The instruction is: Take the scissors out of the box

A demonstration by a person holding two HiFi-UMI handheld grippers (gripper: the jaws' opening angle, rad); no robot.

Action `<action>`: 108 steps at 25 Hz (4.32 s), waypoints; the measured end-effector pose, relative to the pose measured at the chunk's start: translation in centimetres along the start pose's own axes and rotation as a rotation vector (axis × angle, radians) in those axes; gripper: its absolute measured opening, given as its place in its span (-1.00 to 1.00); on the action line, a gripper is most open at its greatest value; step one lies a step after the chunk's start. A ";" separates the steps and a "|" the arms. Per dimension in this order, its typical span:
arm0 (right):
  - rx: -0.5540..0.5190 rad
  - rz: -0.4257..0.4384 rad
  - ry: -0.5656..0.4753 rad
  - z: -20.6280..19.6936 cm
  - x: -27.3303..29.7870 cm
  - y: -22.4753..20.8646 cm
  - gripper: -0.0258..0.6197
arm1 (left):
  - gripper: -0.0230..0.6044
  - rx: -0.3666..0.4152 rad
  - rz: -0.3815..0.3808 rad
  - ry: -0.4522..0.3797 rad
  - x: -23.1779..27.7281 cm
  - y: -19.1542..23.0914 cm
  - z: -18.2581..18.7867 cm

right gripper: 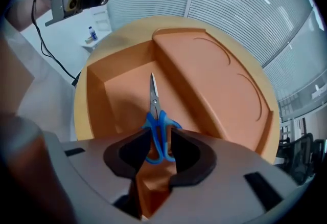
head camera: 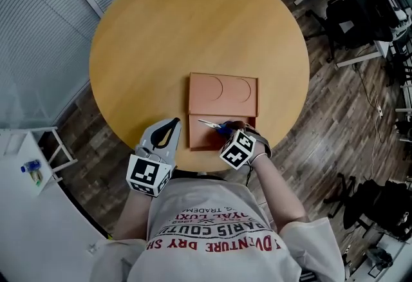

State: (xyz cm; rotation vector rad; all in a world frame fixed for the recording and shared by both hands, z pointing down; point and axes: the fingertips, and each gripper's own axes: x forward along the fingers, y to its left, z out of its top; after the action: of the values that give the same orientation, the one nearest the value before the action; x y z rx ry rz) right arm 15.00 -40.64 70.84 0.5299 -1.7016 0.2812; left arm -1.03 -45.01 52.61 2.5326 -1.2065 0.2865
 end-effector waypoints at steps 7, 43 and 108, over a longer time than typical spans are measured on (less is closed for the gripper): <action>-0.026 0.060 0.033 0.5 1.1 0.5 -0.57 | -0.90 0.009 -0.025 -0.002 0.5 1.3 0.3; -0.100 -0.002 -0.396 2.9 -10.8 -0.7 -0.64 | -0.90 0.045 0.165 -0.166 -4.5 -5.0 6.0; 0.462 -0.430 -1.124 4.1 -31.8 -11.2 -0.63 | -0.90 0.165 0.168 -0.269 -0.9 -7.4 15.9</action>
State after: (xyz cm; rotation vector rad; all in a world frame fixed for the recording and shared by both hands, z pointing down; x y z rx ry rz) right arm 20.96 -46.21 37.84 1.5831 -2.5201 0.0362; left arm 4.81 -45.83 36.11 2.6790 -1.5595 0.0875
